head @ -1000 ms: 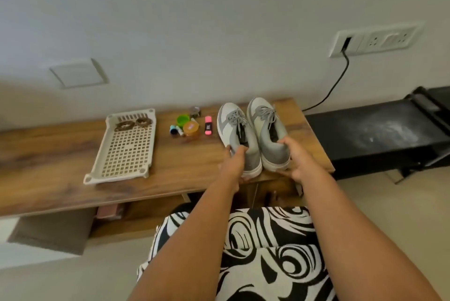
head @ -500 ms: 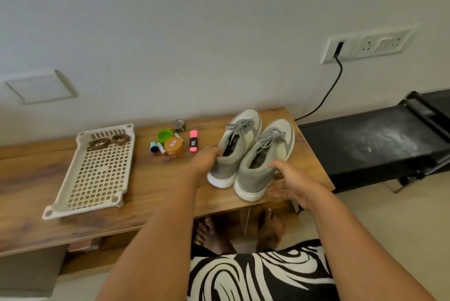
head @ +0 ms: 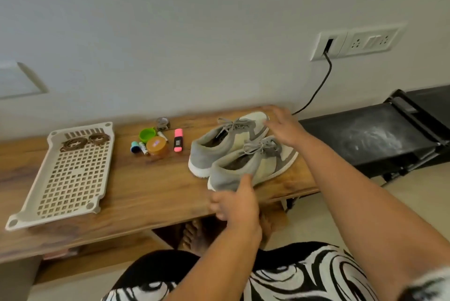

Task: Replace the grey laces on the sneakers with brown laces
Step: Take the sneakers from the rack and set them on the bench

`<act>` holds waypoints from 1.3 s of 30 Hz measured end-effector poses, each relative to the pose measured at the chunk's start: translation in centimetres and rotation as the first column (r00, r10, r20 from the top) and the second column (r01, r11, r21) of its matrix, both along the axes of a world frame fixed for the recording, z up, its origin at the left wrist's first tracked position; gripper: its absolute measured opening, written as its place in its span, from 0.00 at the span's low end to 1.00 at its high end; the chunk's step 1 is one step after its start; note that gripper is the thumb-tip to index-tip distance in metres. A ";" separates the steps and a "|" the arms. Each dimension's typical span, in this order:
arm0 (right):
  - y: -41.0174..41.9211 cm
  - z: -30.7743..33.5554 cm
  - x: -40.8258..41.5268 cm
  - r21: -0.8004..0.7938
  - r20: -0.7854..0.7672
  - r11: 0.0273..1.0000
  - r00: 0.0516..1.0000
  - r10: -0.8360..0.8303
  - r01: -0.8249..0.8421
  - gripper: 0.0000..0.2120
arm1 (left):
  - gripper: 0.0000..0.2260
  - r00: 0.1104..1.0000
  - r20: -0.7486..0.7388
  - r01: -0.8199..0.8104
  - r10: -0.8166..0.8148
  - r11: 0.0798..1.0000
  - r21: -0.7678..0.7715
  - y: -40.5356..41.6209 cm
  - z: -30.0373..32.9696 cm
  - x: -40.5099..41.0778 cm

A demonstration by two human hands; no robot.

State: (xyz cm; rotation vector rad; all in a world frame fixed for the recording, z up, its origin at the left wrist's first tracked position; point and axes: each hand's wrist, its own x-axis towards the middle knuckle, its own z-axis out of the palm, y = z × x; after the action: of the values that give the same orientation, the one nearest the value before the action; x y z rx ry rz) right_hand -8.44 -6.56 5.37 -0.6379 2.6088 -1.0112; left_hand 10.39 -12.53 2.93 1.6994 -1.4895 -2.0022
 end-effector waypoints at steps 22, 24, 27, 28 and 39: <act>2.5 -6.0 1.9 0.337 -0.147 0.942 0.988 0.046 0.006 0.34 | 0.45 0.906 -0.404 0.043 0.126 0.922 0.384 -5.6 -0.8 -2.6; 2.6 -6.3 3.9 0.357 -0.147 0.933 0.989 0.003 0.051 0.30 | 0.34 0.915 -0.399 0.099 -0.054 0.991 0.094 -6.9 -1.0 -2.7; 2.1 -6.1 6.6 0.417 -0.078 0.905 0.995 -0.058 0.086 0.32 | 0.30 0.908 -0.158 0.332 -0.389 0.896 -0.295 -8.1 -0.7 -1.9; 1.8 -5.8 7.4 0.438 -0.050 0.894 0.996 -0.080 0.094 0.35 | 0.33 0.856 -0.023 0.469 -0.516 0.795 -0.384 -8.2 -0.7 -1.5; -0.4 -4.4 15.3 0.422 0.027 0.866 0.951 -0.308 0.269 0.31 | 0.41 0.593 0.517 0.797 -0.617 0.360 -0.485 -7.0 -2.2 3.8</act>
State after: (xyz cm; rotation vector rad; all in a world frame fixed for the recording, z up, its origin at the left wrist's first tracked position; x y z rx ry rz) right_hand 6.82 -6.93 0.97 -0.0939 2.7587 -0.5040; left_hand 14.21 -19.54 0.73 1.0176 -2.9875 -1.0633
